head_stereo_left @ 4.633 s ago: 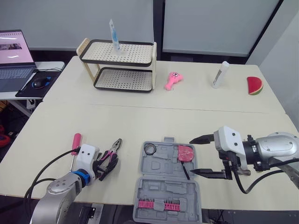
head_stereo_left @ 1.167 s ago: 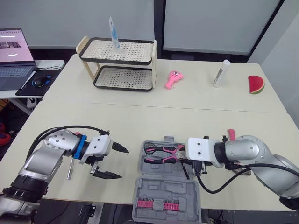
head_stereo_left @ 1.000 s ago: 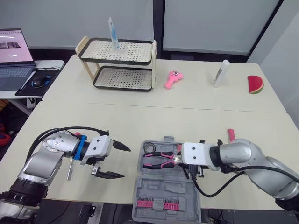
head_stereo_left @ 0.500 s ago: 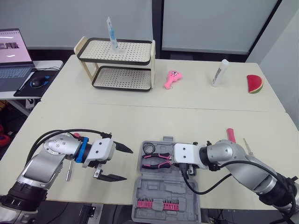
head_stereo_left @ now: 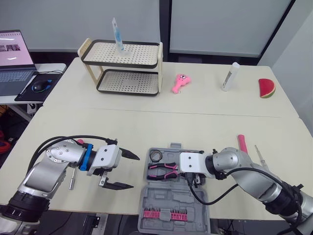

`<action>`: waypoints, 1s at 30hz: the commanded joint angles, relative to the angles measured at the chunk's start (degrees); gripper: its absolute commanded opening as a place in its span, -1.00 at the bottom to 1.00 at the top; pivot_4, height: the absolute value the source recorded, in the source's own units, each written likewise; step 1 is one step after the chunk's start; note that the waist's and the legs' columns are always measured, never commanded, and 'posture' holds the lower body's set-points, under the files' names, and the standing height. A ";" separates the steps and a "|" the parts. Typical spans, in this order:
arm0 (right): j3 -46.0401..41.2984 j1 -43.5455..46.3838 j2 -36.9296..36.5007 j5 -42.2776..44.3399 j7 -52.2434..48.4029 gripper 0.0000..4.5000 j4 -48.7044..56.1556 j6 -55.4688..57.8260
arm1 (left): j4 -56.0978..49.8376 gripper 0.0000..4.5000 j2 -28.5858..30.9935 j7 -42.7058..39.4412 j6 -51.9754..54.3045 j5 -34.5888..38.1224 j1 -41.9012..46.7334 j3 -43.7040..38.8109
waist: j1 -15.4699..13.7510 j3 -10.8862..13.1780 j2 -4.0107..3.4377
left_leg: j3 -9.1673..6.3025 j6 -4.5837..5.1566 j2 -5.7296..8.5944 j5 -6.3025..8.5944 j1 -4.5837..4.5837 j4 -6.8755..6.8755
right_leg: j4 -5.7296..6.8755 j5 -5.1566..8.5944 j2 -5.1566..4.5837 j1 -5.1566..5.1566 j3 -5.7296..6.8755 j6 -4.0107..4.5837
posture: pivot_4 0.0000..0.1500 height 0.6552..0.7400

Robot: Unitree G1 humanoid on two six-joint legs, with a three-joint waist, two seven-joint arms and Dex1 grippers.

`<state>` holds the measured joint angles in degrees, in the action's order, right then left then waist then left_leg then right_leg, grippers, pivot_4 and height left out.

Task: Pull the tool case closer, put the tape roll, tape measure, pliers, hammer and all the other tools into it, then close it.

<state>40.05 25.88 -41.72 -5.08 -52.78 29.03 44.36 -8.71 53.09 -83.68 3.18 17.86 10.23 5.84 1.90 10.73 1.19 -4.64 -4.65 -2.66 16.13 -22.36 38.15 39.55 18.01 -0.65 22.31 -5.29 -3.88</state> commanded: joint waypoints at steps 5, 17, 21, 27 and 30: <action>-1.24 -0.78 1.16 0.00 -0.26 -0.14 1.29 1.18 | -0.60 1.00 -0.34 0.81 -1.21 0.00 0.77 -0.34 | 0.00 0.00 0.00 | 0.00 0.00 0.00 0.00 0.00 0.00 | 0.00 0.00 0.00 0.00 0.00 0.00 | 1.00 0.88; -9.41 0.16 5.80 6.94 -1.04 0.56 2.88 -2.88 | 0.01 1.00 -0.49 2.04 -1.11 0.11 0.51 -1.12 | 0.01 0.00 0.00 | 0.00 0.00 -0.01 0.00 0.02 0.00 | 0.03 0.00 0.01 -0.01 0.00 0.00 | 1.00 0.88; -7.87 -0.49 8.36 5.66 0.74 0.09 -0.65 -4.93 | 0.13 1.00 -0.67 2.46 -1.07 0.37 0.48 -1.24 | 0.06 0.00 0.00 | 0.01 0.00 -0.01 0.00 0.02 0.00 | 0.03 0.00 0.02 -0.01 -0.01 0.00 | 1.00 0.88; -5.19 -0.33 11.66 3.41 3.05 -0.50 -7.69 -7.46 | -0.23 1.00 -0.86 3.11 -1.03 0.56 -0.41 -1.39 | 0.11 0.00 0.00 | 0.01 0.00 -0.01 0.00 0.02 0.00 | 0.03 0.00 0.02 0.00 -0.02 0.00 | 1.00 0.88; -4.01 0.11 12.65 2.07 3.28 -0.80 -10.83 -8.52 | -0.42 1.00 -0.81 3.47 -1.15 0.64 -0.98 -1.41 | 0.16 0.01 -0.01 | 0.01 0.00 -0.01 0.00 0.03 0.00 | 0.03 0.00 0.02 0.00 -0.02 0.00 | 1.00 0.88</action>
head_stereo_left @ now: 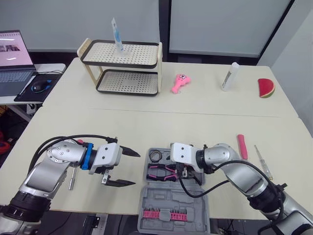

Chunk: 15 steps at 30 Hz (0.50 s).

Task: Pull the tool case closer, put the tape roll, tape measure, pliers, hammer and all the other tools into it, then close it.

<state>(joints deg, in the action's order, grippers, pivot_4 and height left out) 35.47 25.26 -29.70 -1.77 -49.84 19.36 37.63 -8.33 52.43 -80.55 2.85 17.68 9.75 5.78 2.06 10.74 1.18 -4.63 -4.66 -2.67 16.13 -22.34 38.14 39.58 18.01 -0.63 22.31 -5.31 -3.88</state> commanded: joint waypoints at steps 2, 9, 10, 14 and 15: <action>1.34 0.62 0.92 -2.15 0.22 -0.99 -2.95 -2.64 | -0.65 1.00 -0.11 0.44 -1.00 0.76 -0.74 -1.41 | 0.00 0.00 0.00 | 0.00 0.00 0.00 0.00 0.00 0.00 | 0.00 0.00 0.00 0.00 0.00 0.00 | 1.00 0.88; 4.09 -0.02 1.34 -6.50 0.36 -0.99 -7.86 -5.41 | -0.10 1.00 -0.14 0.74 -1.84 0.57 -1.61 -1.58 | 0.05 0.00 0.00 | 0.02 0.00 0.00 0.00 0.11 -0.03 | 0.01 0.00 0.01 -0.05 -0.03 0.00 | 1.00 0.88; 4.54 -0.24 1.19 -7.21 0.31 -0.99 -8.38 -5.70 | -0.10 1.00 -0.14 0.86 -1.84 0.62 -1.85 -1.68 | 0.12 0.00 0.00 | 0.04 0.00 0.00 0.00 0.18 -0.05 | 0.00 0.00 0.01 -0.08 -0.06 0.00 | 1.00 0.88; 5.95 -1.10 0.68 -9.41 -0.28 -0.99 -9.51 -7.43 | 0.42 1.00 -0.05 1.27 -2.28 0.61 -2.61 -2.02 | 0.22 -0.01 0.01 | 0.06 0.00 -0.01 0.00 0.36 -0.11 | 0.02 0.01 0.04 -0.16 -0.11 0.00 | 1.00 0.88; 6.15 -1.23 0.67 -9.81 -0.30 -0.99 -9.70 -8.26 | 0.70 1.00 -0.05 1.52 -2.31 0.62 -2.85 -2.21 | 0.25 -0.01 0.01 | 0.06 0.00 -0.01 0.00 0.39 -0.11 | 0.02 0.00 0.05 -0.18 -0.13 0.00 | 1.00 0.88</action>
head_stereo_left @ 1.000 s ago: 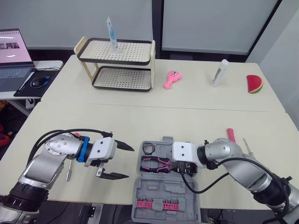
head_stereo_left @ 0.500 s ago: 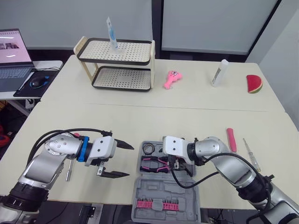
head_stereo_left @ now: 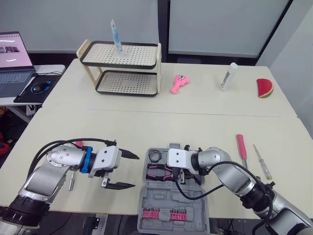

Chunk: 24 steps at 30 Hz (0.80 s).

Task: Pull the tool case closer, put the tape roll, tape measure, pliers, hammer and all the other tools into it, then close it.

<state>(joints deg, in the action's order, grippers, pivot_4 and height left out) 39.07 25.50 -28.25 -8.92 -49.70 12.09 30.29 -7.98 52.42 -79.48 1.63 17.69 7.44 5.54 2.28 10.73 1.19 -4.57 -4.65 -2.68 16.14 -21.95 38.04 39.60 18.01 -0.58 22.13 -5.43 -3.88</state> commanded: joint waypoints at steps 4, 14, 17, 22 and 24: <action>-0.52 -1.42 1.65 -1.34 0.91 -0.99 -0.70 -3.40 | 1.06 1.00 -0.32 1.72 -0.21 1.68 -1.77 -3.47 | 0.19 -0.01 0.01 | 0.01 0.00 -0.02 0.00 0.03 0.00 | 0.01 -0.01 0.02 -0.01 -0.03 0.01 | 1.00 0.88; -21.06 -6.69 -3.86 8.53 0.25 -0.99 19.81 2.44 | 3.45 1.00 -2.16 13.19 10.22 9.37 -8.39 -19.45 | 0.56 0.01 0.00 | -0.02 0.00 -0.03 0.00 -0.05 0.00 | 0.16 0.01 -0.01 0.09 -0.01 0.04 | 1.00 0.88; -32.13 -12.91 -7.94 11.97 0.58 -0.99 25.06 2.79 | 5.56 1.00 -3.34 17.11 11.05 9.89 -10.66 -24.94 | 0.39 0.00 0.02 | -0.03 0.00 -0.01 0.00 -0.06 0.01 | 0.16 0.01 -0.03 0.07 0.01 0.05 | 1.00 0.88; -55.39 -27.43 -12.05 16.99 -0.58 -0.99 28.90 4.43 | 13.04 1.00 -4.41 23.12 11.66 9.59 -14.54 -34.46 | 0.32 -0.02 0.05 | -0.01 -0.01 -0.02 0.00 0.07 0.01 | 0.31 0.02 -0.02 0.01 0.01 0.08 | 1.00 0.88; -62.62 -33.68 -12.38 18.08 -1.62 -0.99 28.15 2.35 | 15.57 1.00 -4.85 24.64 11.69 9.43 -15.88 -36.89 | 0.25 -0.04 0.09 | 0.01 0.00 -0.02 0.00 0.09 0.01 | 0.33 0.02 -0.02 -0.02 0.00 0.09 | 1.00 0.88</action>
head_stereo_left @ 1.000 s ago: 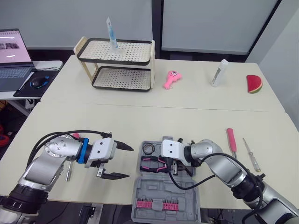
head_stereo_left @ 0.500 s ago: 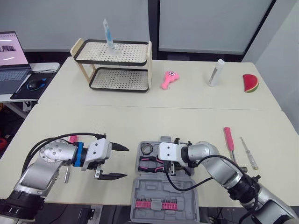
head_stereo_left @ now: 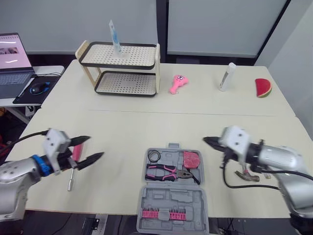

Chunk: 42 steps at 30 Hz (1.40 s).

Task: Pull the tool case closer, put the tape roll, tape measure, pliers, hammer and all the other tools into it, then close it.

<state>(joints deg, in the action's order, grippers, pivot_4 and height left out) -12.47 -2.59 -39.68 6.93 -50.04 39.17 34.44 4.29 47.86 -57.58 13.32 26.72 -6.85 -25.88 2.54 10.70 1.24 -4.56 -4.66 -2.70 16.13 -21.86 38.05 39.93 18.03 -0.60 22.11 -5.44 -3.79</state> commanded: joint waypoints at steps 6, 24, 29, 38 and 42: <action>-26.63 -24.29 3.30 3.22 -2.95 -0.99 -6.08 -14.63 | 10.74 1.00 -1.01 5.80 -0.99 -0.34 -5.16 -10.17 | 0.01 -0.20 0.26 | 0.10 0.00 -0.02 0.00 0.18 -0.02 | -0.01 0.03 0.01 -0.15 -0.07 0.03 | 1.00 0.88; -24.65 -36.85 -4.05 3.47 -8.92 -0.99 -10.73 -25.54 | 5.41 1.00 4.27 -7.21 -7.55 -6.78 -20.82 -4.96 | 0.28 -0.30 0.46 | 0.48 -0.10 -0.07 0.06 0.90 -0.49 | -0.53 0.65 -0.15 -0.74 -0.31 0.27 | 1.00 0.88; -16.56 -33.22 -7.50 4.98 -9.94 -1.00 -4.13 -19.89 | -9.90 0.92 4.88 -13.00 -8.61 -6.77 -19.63 4.76 | -0.68 -0.33 0.46 | 0.50 -0.10 -0.01 0.05 0.91 -0.69 | -0.97 0.18 -0.22 -0.97 -0.32 -0.04 | 1.00 0.88; 3.84 -21.66 -12.42 -0.88 -9.57 -1.00 -6.07 -17.48 | -11.51 -0.29 3.20 -16.23 -10.17 -12.45 -3.18 24.35 | -0.58 -0.31 0.38 | 0.41 -0.07 -0.01 0.04 0.96 -0.92 | -0.97 0.24 -0.13 -0.89 -0.23 0.06 | 1.00 0.88; 10.20 -17.78 -12.60 -4.43 -8.28 -1.00 -8.99 -17.51 | -9.27 -0.82 1.23 -15.56 -11.84 -15.01 0.70 29.17 | -0.59 -0.30 0.36 | 0.42 -0.07 -0.01 0.04 0.95 -0.96 | -0.96 0.24 -0.12 -0.84 -0.24 0.07 | 1.00 0.88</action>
<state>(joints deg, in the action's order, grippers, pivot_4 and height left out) -3.66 -20.91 -51.56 3.85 -58.78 30.59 17.22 -5.30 49.53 -73.15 2.96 12.78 -6.66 1.95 1.96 10.41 1.60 -4.14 -4.72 -2.70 16.18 -20.93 37.09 38.97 18.29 -0.72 21.30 -5.67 -3.71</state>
